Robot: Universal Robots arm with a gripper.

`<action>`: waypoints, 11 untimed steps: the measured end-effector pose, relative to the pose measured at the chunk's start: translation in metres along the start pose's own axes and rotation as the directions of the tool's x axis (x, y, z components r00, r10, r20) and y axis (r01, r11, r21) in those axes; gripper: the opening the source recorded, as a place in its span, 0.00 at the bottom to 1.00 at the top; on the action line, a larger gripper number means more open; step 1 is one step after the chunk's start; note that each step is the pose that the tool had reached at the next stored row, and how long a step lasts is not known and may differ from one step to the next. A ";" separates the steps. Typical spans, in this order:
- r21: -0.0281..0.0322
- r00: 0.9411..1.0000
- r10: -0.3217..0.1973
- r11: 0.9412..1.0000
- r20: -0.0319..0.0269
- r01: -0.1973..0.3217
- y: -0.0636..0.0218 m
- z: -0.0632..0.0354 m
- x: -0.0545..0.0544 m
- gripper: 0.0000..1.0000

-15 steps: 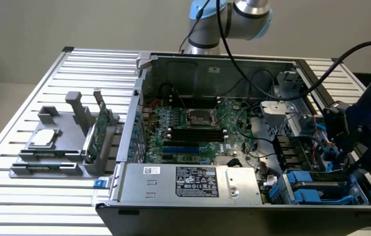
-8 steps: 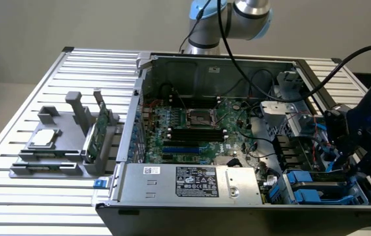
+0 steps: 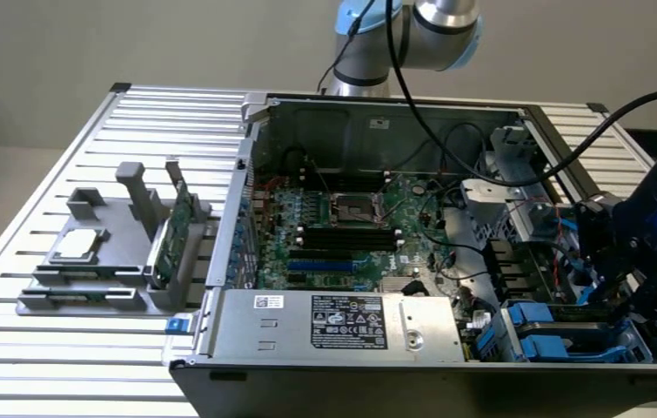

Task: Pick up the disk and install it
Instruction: 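Insert the first disk wire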

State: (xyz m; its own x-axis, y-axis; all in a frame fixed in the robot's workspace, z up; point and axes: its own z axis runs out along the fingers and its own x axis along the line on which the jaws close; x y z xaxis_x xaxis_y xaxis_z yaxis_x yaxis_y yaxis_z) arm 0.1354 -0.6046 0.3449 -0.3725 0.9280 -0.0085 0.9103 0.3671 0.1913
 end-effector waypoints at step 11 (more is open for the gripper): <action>-0.015 0.997 0.029 0.999 -0.066 -0.030 -0.0008 0.0016 -0.002 0.27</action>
State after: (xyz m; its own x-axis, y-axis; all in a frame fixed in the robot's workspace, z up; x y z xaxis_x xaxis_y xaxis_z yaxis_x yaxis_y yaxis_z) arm 0.1357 -0.6068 0.3431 -0.3573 0.9320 0.0613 0.9181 0.3383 0.2066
